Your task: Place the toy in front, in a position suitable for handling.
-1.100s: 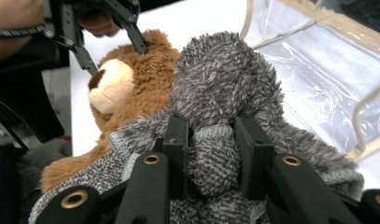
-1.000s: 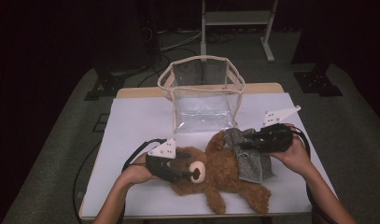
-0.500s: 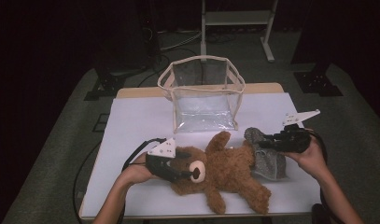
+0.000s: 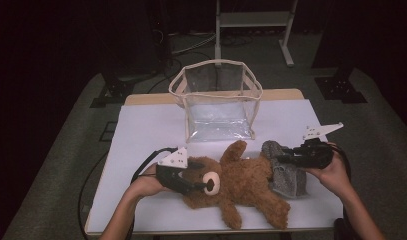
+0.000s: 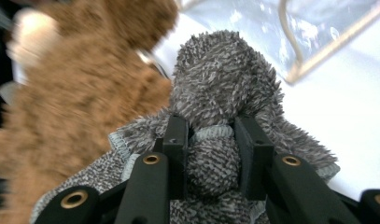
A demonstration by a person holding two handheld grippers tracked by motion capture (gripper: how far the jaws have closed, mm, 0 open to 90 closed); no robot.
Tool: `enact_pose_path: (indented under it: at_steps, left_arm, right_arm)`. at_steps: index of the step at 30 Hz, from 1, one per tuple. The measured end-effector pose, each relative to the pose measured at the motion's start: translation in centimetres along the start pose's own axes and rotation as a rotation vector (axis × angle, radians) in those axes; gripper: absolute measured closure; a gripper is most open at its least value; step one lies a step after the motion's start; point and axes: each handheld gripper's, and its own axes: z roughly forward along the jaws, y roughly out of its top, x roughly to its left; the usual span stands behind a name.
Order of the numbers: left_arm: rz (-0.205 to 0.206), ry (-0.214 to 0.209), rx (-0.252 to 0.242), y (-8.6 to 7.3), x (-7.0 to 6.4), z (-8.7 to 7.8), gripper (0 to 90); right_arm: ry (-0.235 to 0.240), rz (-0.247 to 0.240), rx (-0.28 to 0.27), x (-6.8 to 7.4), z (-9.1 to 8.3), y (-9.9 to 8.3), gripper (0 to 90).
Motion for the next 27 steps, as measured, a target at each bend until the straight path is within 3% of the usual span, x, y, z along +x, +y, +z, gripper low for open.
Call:
enact_pose_path:
  at_steps: [4,8,11,14,16,20,27]
  left_arm:
    - [-0.013,0.007,-0.010,0.0,0.1,0.1,37.6]
    - [-0.012,0.011,-0.008,0.1,0.0,0.2,37.7]
    - [-0.007,0.006,-0.006,0.1,0.0,0.2,37.7]
    - [0.001,0.003,-0.005,0.1,-0.1,0.2,37.7]
    - [0.010,0.005,0.000,0.0,-0.2,0.1,37.7]
    - [0.011,0.006,0.000,0.0,-0.3,0.0,37.7]
    - [0.014,0.008,-0.001,0.1,-0.3,0.2,37.7]
  right_arm:
    - [0.057,-0.084,-0.051,2.6,-0.2,2.1,67.9]
    - [0.125,-0.198,-0.060,5.9,1.4,5.1,67.9]
    - [0.177,-0.259,-0.037,7.8,3.6,7.1,67.9]
    - [0.192,-0.301,0.029,8.8,6.6,8.8,67.9]
    - [0.194,-0.304,0.077,8.7,8.6,9.5,68.0]
    - [0.175,-0.269,0.134,7.2,10.4,9.2,68.1]
    - [0.138,-0.176,0.090,4.2,8.5,7.4,68.3]
